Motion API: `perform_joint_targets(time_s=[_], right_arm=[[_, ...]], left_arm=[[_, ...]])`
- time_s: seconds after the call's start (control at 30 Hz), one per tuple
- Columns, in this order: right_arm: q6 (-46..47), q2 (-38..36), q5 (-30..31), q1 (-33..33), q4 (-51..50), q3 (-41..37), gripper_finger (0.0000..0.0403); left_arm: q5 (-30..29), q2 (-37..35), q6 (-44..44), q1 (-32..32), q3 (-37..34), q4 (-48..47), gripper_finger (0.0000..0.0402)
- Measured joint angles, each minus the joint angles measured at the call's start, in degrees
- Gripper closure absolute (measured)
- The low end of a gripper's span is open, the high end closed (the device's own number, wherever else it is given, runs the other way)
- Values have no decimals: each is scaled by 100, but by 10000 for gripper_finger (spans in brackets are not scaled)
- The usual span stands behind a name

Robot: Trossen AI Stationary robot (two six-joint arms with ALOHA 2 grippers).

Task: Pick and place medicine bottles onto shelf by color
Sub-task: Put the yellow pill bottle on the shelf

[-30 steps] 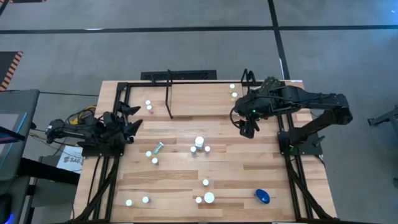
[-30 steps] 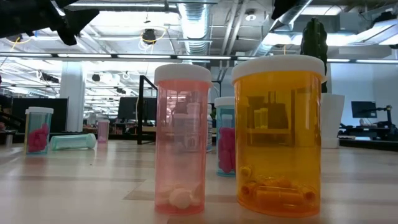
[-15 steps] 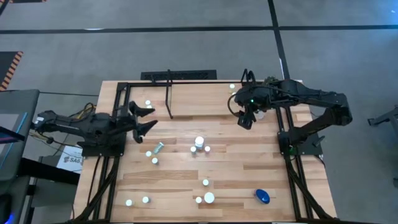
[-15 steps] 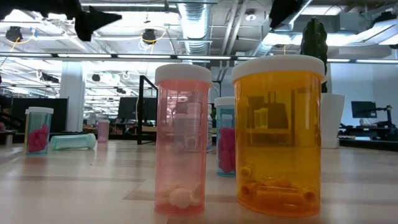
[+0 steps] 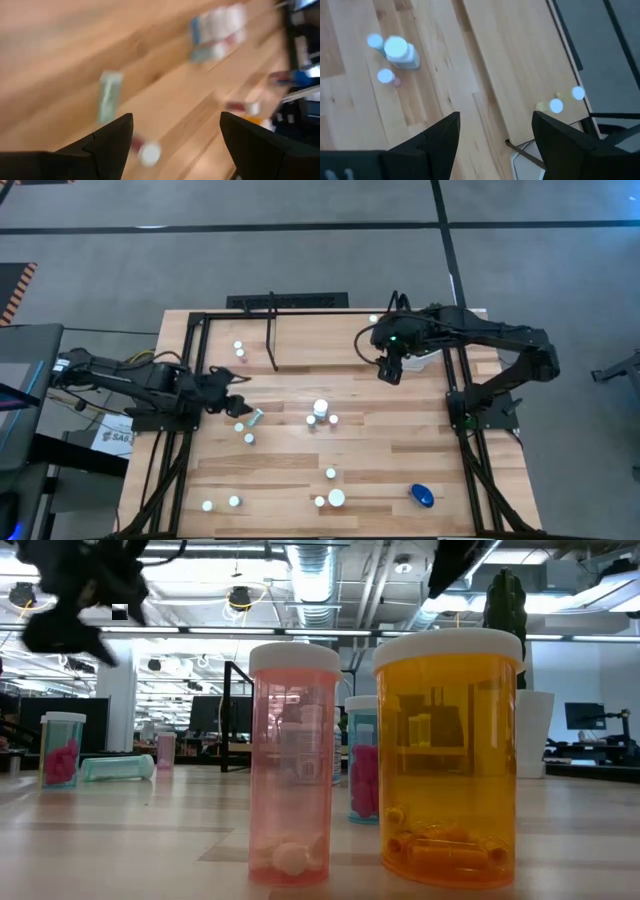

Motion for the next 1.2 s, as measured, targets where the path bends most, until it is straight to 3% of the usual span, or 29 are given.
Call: perform_joint_targets(time_s=[0.2, 0.6, 0.97, 1.2], right_arm=[[86, 307, -6, 0, -349, 1, 133], [90, 387, -4, -86, -491, -1, 133], [93, 376, 0, -267, -481, 3, 133], [66, 376, 1, -341, -483, 3, 133]], left_arm=[[280, 513, -743, -163, 0, -805, 113], [604, 1866, -501, -250, 0, -766, 113], [610, 2165, -393, -250, 0, -705, 114], [700, 2167, -391, -248, 0, -571, 169]])
